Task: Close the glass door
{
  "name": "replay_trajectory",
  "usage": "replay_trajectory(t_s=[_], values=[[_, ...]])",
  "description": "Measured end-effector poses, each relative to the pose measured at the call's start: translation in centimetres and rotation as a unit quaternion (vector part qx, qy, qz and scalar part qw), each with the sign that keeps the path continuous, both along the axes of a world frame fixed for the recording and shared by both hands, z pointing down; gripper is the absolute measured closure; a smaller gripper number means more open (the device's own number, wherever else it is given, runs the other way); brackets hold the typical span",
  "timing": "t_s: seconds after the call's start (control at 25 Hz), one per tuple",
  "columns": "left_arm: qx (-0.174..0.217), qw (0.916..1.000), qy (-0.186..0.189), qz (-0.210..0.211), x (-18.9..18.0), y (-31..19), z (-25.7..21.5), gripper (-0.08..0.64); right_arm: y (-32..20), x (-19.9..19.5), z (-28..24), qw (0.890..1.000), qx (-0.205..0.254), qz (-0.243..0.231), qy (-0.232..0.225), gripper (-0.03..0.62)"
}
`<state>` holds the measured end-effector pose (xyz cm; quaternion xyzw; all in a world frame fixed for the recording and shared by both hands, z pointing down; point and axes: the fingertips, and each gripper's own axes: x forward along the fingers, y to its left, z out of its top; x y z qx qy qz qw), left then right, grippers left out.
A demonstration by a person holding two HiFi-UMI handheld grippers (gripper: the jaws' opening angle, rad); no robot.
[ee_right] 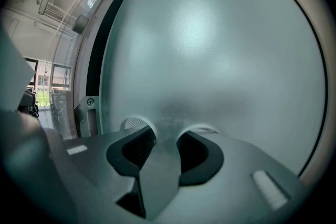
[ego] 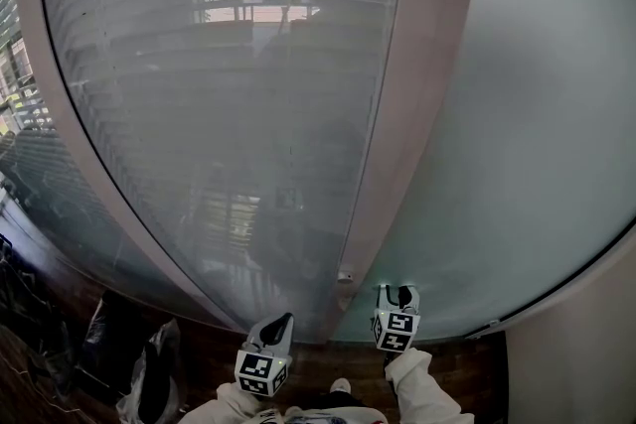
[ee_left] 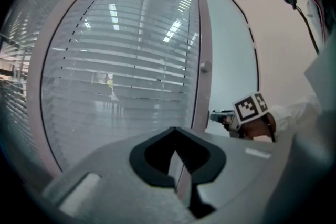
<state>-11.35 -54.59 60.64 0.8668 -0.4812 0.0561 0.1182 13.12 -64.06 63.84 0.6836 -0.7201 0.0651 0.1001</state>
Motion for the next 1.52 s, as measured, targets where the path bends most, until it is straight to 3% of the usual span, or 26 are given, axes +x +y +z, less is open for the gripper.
replay_trajectory(t_s=[1.52], values=[[0.000,1.0000,-0.001,-0.006,-0.06,-0.16,0.06,0.557,-0.45,-0.12,0.07,1.000,0.003,-0.003,0.006,0.456]])
